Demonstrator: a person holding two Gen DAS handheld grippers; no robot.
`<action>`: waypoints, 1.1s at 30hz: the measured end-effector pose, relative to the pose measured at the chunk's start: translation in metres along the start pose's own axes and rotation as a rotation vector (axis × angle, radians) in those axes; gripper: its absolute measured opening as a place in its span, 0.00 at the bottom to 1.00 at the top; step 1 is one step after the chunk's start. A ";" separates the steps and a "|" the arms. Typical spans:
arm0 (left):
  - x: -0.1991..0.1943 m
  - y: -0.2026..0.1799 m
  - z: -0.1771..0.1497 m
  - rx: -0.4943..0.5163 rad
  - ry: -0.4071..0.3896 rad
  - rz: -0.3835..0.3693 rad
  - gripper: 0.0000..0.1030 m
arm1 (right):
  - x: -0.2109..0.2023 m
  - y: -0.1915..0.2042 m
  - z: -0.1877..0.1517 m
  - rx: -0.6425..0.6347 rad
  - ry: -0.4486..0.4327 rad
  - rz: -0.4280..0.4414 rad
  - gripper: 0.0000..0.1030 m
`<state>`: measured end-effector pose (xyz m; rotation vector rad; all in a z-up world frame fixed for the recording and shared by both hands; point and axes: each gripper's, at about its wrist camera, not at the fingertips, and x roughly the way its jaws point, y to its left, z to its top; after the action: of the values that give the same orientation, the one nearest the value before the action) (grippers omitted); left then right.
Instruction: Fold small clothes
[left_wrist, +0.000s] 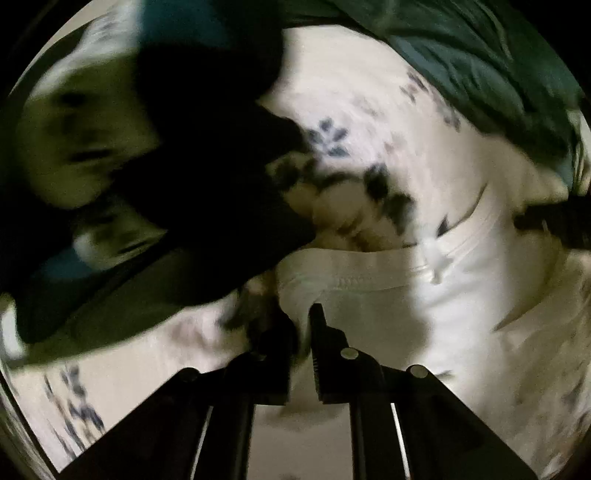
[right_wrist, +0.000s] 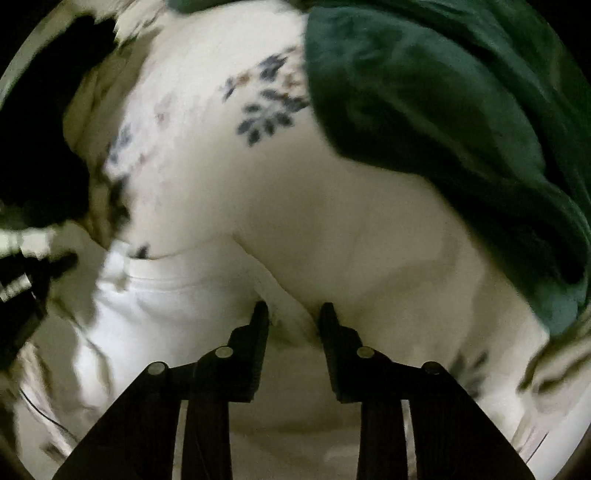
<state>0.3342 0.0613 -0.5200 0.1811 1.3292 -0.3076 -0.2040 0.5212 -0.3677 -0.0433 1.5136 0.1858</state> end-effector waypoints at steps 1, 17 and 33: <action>-0.016 0.006 -0.015 -0.045 -0.024 -0.013 0.34 | -0.014 -0.006 -0.009 0.040 -0.018 0.025 0.54; -0.179 -0.121 -0.340 -0.210 0.111 -0.151 0.96 | -0.122 -0.139 -0.344 0.261 0.230 0.057 0.68; -0.108 -0.322 -0.564 -0.170 0.333 -0.164 0.03 | -0.058 -0.189 -0.240 0.185 0.131 0.273 0.68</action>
<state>-0.3129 -0.0595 -0.5319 -0.0225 1.6968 -0.3102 -0.4154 0.2949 -0.3408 0.3058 1.6585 0.2644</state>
